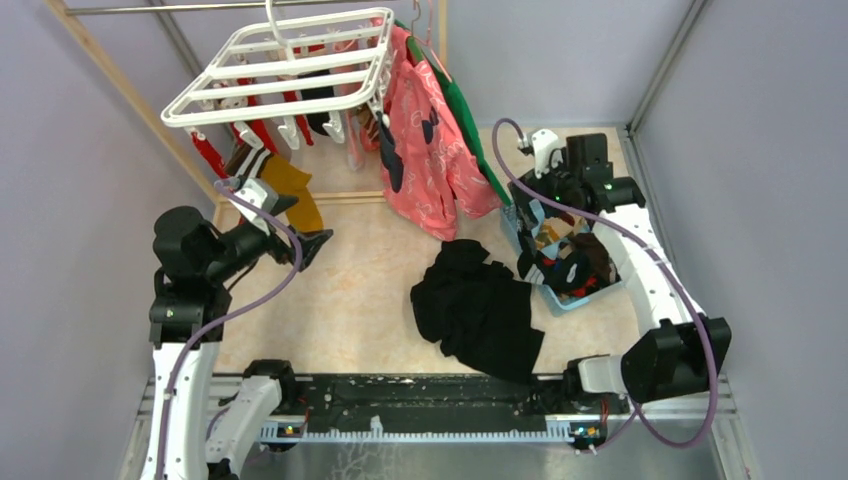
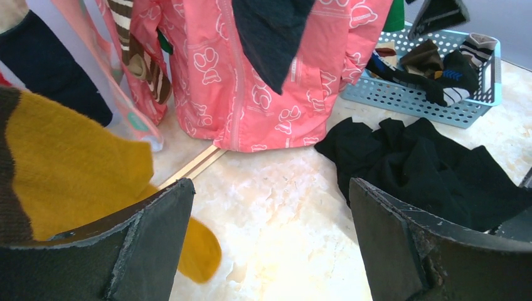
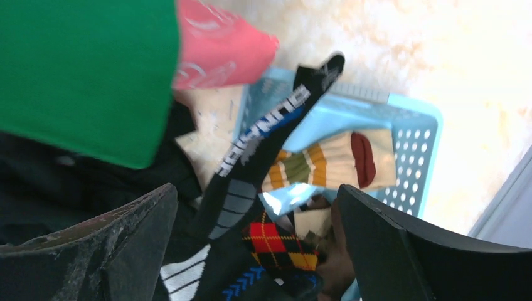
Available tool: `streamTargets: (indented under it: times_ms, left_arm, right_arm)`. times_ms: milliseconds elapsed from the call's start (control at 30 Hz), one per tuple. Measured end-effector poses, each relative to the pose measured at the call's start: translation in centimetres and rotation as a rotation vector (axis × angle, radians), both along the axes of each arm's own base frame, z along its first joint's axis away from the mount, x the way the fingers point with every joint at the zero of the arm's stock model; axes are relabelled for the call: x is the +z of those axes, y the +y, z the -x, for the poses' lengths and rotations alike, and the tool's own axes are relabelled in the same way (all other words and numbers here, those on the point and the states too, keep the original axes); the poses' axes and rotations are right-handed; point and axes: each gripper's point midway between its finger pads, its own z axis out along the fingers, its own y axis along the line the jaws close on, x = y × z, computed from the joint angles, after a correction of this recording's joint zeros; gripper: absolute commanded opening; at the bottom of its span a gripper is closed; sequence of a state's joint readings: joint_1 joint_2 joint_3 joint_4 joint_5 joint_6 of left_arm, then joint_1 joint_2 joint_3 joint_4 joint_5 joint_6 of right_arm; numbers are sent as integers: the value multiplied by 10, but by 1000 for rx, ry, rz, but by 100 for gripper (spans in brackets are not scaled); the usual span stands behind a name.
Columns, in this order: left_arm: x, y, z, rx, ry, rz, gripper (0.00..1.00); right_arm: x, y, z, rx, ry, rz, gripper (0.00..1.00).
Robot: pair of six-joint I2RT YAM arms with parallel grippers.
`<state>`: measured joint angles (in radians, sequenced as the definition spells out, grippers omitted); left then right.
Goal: Remove the socks clipped to the hanger
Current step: Place the sock in the bin, then remove the sock from the hanger.
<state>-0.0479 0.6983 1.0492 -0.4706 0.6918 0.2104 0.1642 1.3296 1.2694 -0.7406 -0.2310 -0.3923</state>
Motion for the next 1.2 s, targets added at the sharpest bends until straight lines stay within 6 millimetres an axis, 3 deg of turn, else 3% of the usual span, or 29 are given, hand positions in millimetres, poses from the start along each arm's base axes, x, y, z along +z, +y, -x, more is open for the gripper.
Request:
streamTargets:
  times_ms: [133,367,533,633,800,1000,1200]
  left_arm:
    - [-5,-4,1,-25,14,3,99]
    - [-15,-6,-4,-43,43,9,99]
    - [-22,-7,-8,-47,56,13,99]
    - [-25,-8,-8,-50,60,16,99]
    - [-25,-9,-9,-55,55,20,99]
    - [-24,-12,-8,-75,51,28,99]
    - [-27,-14,-9,-88,50,31,99]
  right_arm:
    - [48,26,5,87,-106,-59,97]
    - [156,122,46,393,-324,-214,88]
    - [212,170,65,521,-402,-338,87]
    - [217,207,75,601,-401,-392,90]
    - [205,253,78,652,-382,-436,88]
    - [191,291,53,614,-361,-455,81]
    - [176,311,29,567,-323,-462,72]
